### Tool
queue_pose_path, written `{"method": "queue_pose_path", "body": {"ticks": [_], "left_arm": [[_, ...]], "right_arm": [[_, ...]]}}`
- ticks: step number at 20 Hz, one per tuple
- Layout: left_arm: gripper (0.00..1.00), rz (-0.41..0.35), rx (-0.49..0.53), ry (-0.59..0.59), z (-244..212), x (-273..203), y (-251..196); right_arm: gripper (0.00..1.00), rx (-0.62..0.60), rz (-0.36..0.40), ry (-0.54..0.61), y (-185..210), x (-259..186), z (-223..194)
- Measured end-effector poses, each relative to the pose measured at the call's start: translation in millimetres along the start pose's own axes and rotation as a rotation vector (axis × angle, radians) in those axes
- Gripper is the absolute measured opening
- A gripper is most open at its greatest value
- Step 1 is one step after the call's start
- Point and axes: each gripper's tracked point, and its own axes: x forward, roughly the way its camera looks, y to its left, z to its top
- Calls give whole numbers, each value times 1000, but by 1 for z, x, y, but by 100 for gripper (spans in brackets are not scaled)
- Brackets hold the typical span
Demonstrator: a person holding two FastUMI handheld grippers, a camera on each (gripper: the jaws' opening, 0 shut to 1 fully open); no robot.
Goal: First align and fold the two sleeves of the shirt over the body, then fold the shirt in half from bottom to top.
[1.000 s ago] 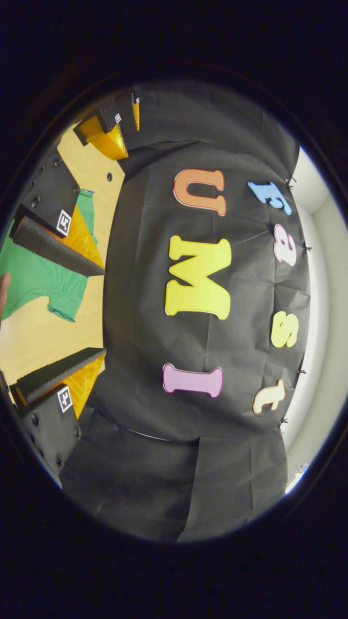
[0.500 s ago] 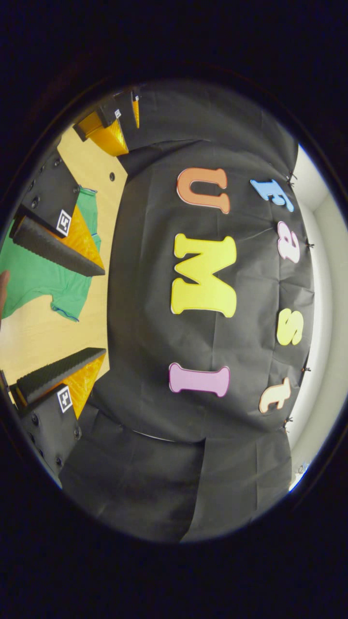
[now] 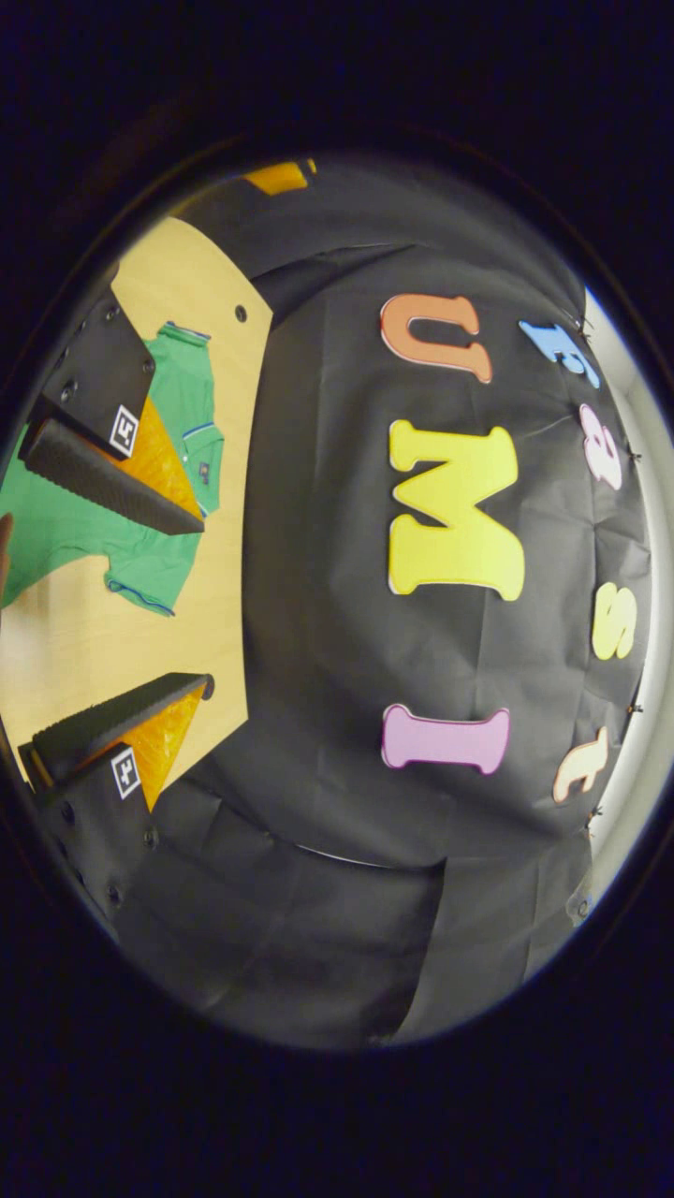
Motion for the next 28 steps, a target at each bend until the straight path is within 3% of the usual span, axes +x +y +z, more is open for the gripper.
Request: {"method": "queue_pose_path", "body": {"ticks": [5,9,13,19,21,23,24,25,26,28], "left_arm": [[100,65,-5,25,-4,0,18],[100,107,-28,81,-19,-1,28],[100,159,-21,133,-41,0,37],[100,214,-18,195,-62,-6,45],[100,228,-17,201,-64,-8,48],[100,237,-17,213,-69,-10,50],[100,240,-17,214,-71,-11,51],[100,243,-17,219,-71,-13,51],[100,247,-16,226,-73,-14,51],[100,257,-10,238,-79,-19,56]], "right_arm": [[94,24,-5,156,-4,75,-52],[94,80,33,325,4,135,-111],[96,89,-8,439,-1,191,-161],[92,115,-20,515,-2,224,-191],[97,124,-9,516,0,228,-189],[83,138,-8,523,1,235,-188],[71,155,-10,531,2,239,-188],[67,172,-22,538,-1,242,-188],[53,189,-38,544,-5,246,-189],[37,207,-60,574,-9,249,-197]]}}
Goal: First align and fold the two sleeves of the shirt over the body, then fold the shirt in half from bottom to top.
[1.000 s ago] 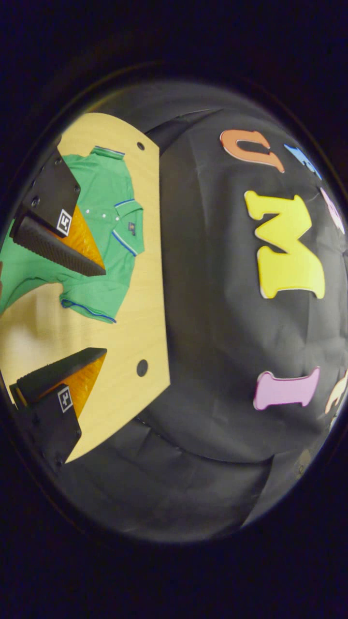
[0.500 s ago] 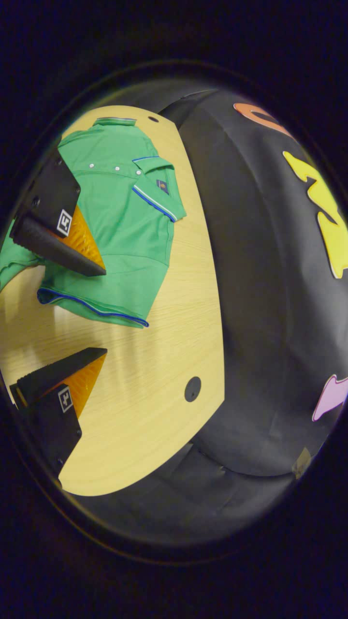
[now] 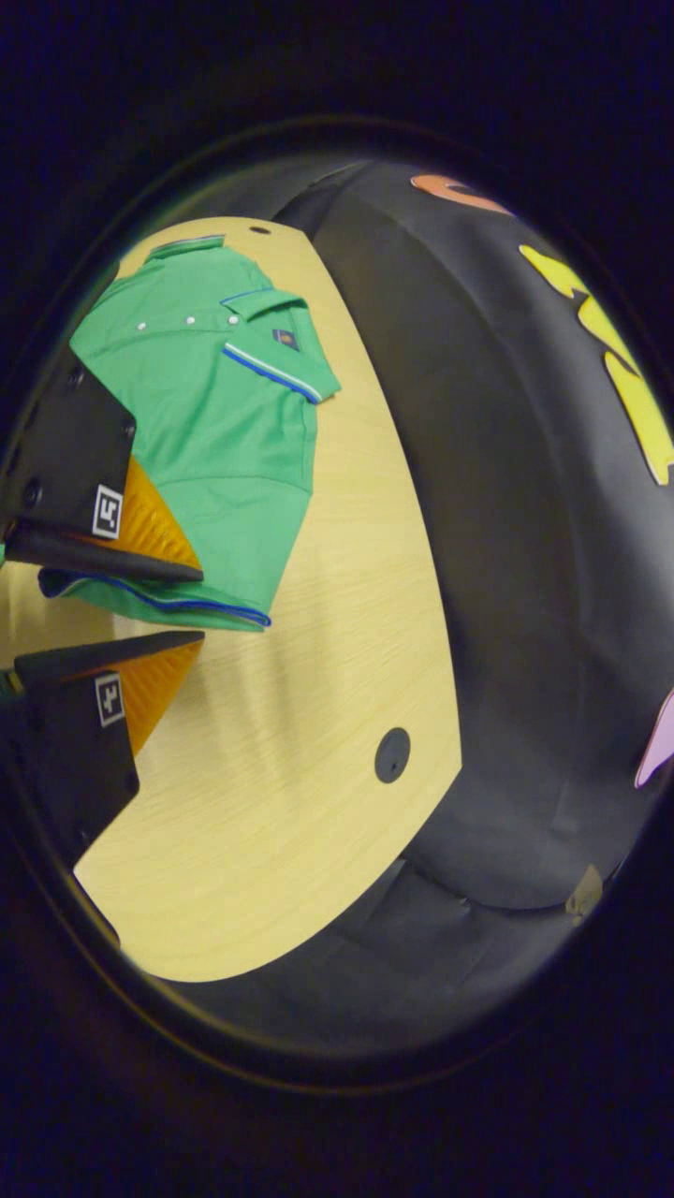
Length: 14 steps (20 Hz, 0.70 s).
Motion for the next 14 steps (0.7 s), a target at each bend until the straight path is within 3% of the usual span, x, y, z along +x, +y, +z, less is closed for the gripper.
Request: {"method": "queue_pose_path", "body": {"ticks": [1,2,3,9,10,11,13,14], "left_arm": [[100,4,1,4,-1,-2,1],[100,9,1,4,-2,-3,3],[100,13,0,6,-2,-5,5],[100,37,-1,28,-14,-10,13],[100,39,-5,32,-16,-12,15],[100,39,-10,34,-16,-12,14],[100,47,-15,36,-19,-13,17],[100,50,-17,36,-19,-14,19]], "right_arm": [[34,12,5,-7,1,-2,2],[20,11,7,-4,2,3,4],[25,5,17,0,3,1,2],[25,-61,33,-2,9,1,2],[17,-74,32,-2,10,1,2],[25,-91,28,-3,10,1,2],[25,-125,25,-3,12,1,2],[18,-134,23,-4,12,1,2]]}}
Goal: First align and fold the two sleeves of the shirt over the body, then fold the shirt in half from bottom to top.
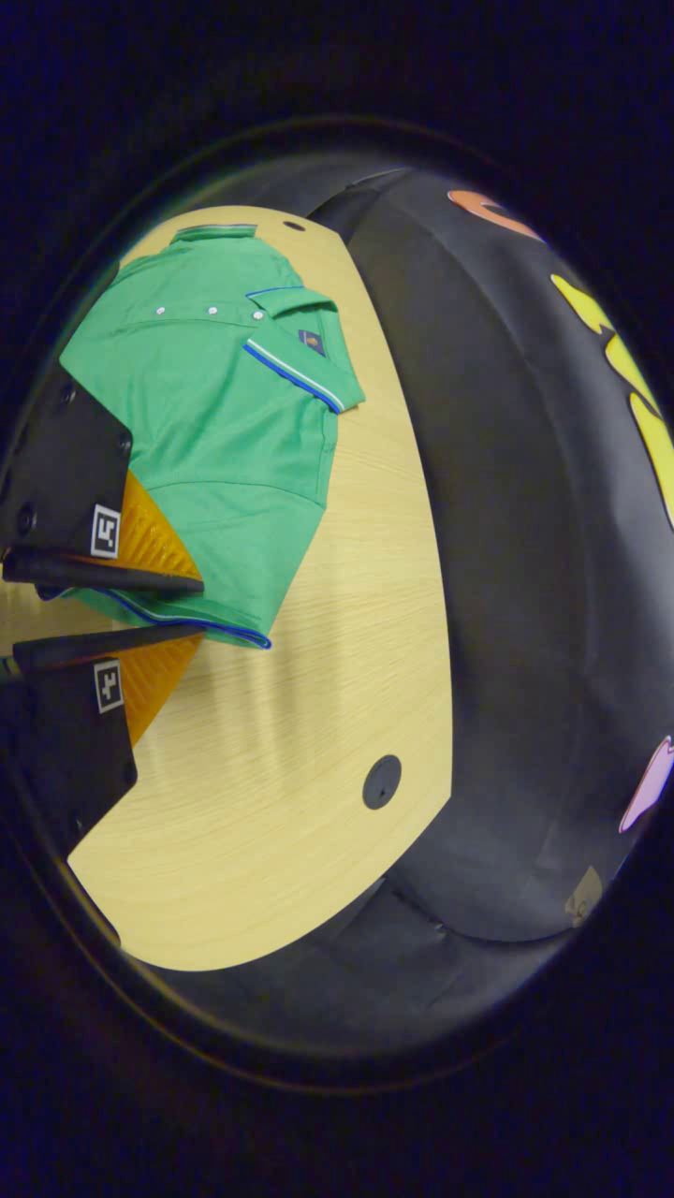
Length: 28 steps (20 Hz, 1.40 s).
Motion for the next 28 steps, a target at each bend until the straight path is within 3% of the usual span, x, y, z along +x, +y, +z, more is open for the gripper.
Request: {"method": "queue_pose_path", "body": {"ticks": [1,2,13,19,20,23,28], "left_arm": [[100,5,-2,1,-1,-2,3],[100,8,-4,3,-1,-3,5],[100,48,-12,-22,5,-16,27],[100,57,-31,-51,12,-26,36],[100,60,-33,-52,12,-27,38],[100,81,-40,-55,7,-38,52],[100,115,-46,-57,3,-54,73]], "right_arm": [[25,-4,-21,-3,-6,-7,5],[7,-2,-30,-9,-4,0,3],[3,-58,-34,-51,10,-16,15],[6,-220,71,-147,68,-54,35],[0,-259,95,-153,81,-57,33],[6,-361,149,-152,116,-61,21],[0,-425,195,-124,159,-53,-5]]}}
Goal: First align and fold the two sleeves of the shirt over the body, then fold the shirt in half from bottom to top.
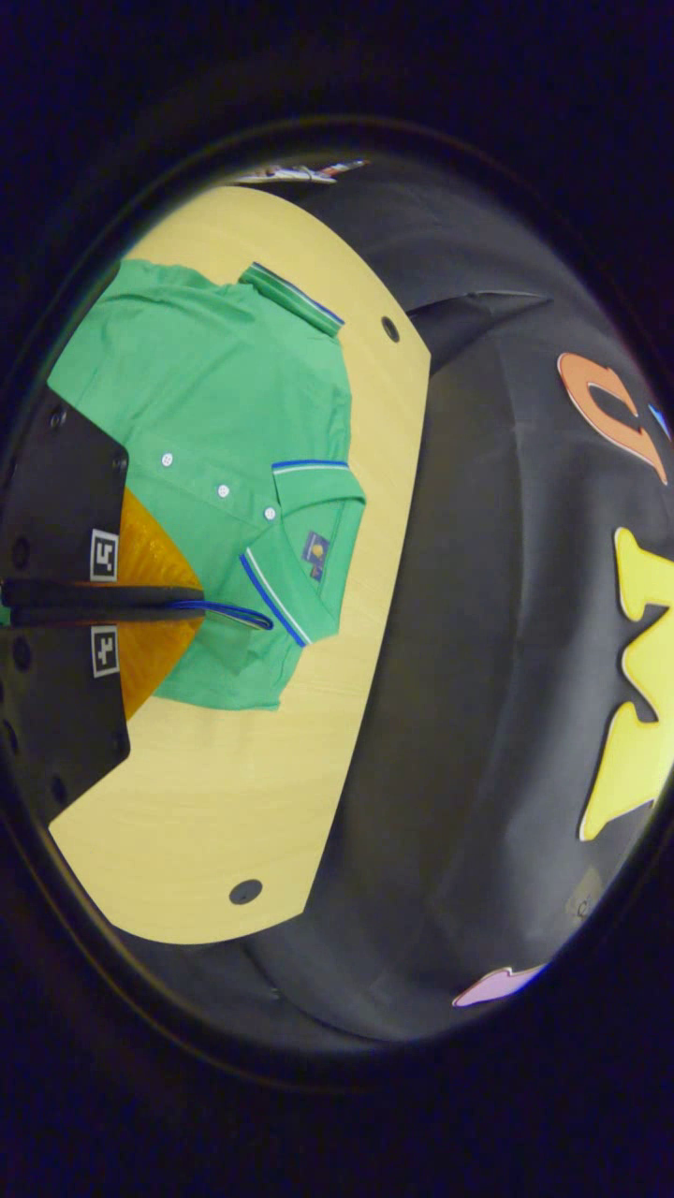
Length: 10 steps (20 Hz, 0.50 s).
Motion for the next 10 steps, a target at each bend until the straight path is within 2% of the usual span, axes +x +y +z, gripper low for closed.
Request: {"method": "queue_pose_path", "body": {"ticks": [2,3,8,10], "left_arm": [[100,11,1,-1,-1,-4,8],[100,16,0,-2,-1,-7,12],[100,24,2,-17,-3,-2,29],[99,-5,7,-12,-4,11,28]], "right_arm": [[2,7,27,20,17,7,-8],[0,3,29,25,19,7,-11],[10,12,72,66,37,1,-24],[42,9,88,53,40,-10,-20]]}}
